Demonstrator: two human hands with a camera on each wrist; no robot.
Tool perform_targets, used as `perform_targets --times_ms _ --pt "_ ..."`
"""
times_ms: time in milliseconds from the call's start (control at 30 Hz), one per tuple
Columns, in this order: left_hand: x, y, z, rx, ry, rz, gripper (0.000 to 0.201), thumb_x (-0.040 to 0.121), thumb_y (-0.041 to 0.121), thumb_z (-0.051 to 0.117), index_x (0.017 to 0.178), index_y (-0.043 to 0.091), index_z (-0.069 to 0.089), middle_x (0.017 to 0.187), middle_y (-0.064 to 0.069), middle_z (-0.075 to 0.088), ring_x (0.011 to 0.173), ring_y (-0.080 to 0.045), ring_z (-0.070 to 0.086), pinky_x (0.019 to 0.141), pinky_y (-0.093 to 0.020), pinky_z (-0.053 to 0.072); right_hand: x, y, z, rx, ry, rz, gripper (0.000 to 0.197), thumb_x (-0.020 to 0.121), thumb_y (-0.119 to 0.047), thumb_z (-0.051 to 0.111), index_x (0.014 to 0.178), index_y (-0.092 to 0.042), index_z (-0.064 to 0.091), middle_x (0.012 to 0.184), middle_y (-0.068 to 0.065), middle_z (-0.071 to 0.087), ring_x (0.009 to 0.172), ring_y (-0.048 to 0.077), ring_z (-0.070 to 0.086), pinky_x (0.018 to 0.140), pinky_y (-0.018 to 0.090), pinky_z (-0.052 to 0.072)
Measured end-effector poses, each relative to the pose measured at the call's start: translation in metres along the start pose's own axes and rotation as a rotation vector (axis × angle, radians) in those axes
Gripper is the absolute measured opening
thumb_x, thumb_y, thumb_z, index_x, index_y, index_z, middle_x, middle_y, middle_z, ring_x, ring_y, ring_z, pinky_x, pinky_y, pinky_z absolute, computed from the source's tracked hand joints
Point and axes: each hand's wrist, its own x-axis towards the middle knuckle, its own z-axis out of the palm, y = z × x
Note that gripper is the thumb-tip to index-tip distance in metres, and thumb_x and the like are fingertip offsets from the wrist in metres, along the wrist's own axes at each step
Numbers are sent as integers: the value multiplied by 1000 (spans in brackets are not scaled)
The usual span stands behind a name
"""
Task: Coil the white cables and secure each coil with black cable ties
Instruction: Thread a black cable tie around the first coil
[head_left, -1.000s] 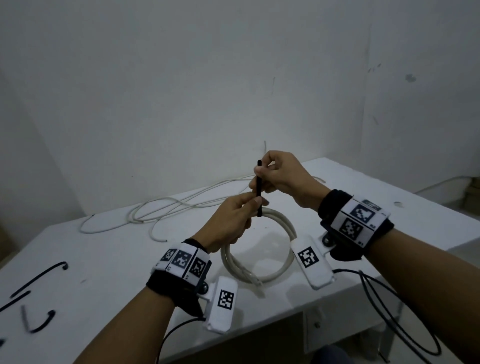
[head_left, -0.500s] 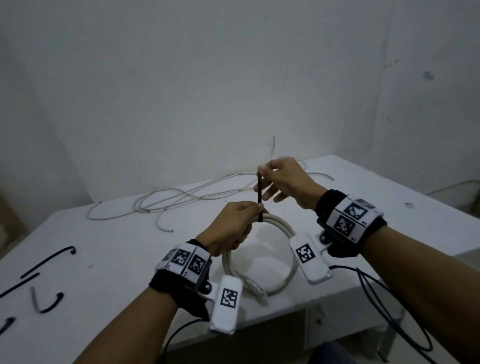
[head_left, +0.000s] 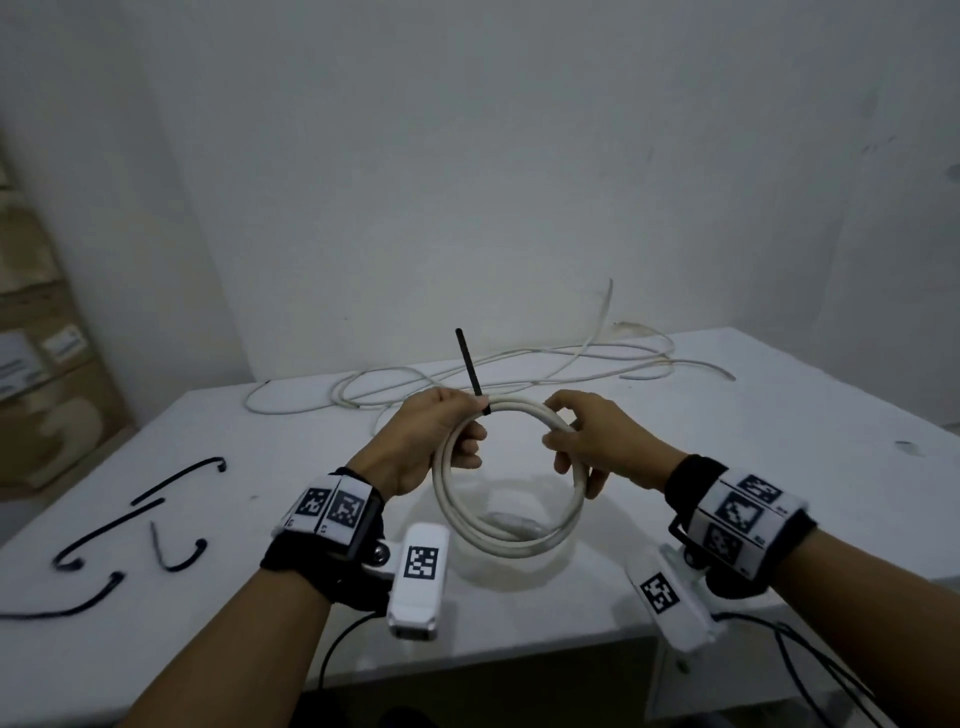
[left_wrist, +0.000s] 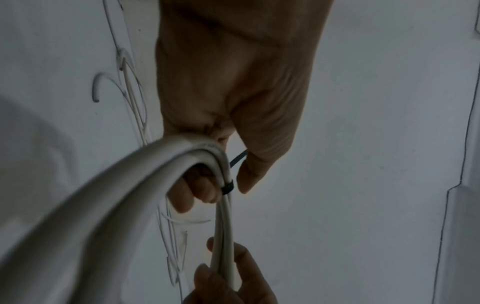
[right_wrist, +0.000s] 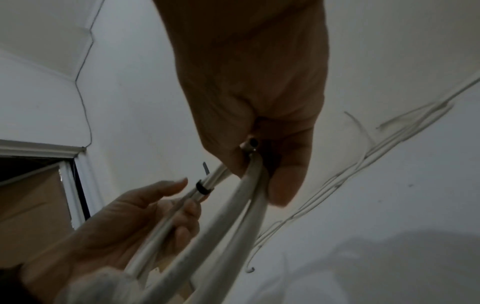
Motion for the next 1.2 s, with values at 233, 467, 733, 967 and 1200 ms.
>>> perform_targets --times_ms 233,467,733,967,1200 --pt "-16 -22 -60 272 164 -8 27 83 -10 59 107 3 57 92 -19 63 69 -22 60 54 -31 55 31 -20 52 49 -212 110 15 91 -9 54 105 -7 47 68 14 61 41 24 53 35 26 47" --pt "-21 -49 -107 504 271 -50 36 81 4 70 115 13 60 113 -12 60 94 -22 59 85 -36 51 47 -36 107 7 -314 220 14 92 -9 56 102 -4 47 74 14 55 44 28 55 44 35 56" --pt "-42 -56 -112 727 147 13 30 79 15 76 105 20 64 114 2 61 108 -14 54 80 -22 43 52 -37 121 -186 -309 155 54 90 -11 60 138 -4 34 103 14 58 69 22 63 73 35 58" --pt "-64 -62 -100 1116 -231 -59 39 76 28 79 112 23 65 104 11 60 98 -7 56 79 -15 44 43 -25 115 -437 -349 24 60 88 -27 64 140 -16 38 114 9 58 70 17 60 59 25 54" --pt "-56 -67 -93 1140 -233 62 43 80 24 75 121 20 66 115 6 67 98 -7 59 86 -20 48 47 -26 123 -594 -314 51 30 90 -22 60 110 1 62 106 17 64 51 19 52 46 25 47"
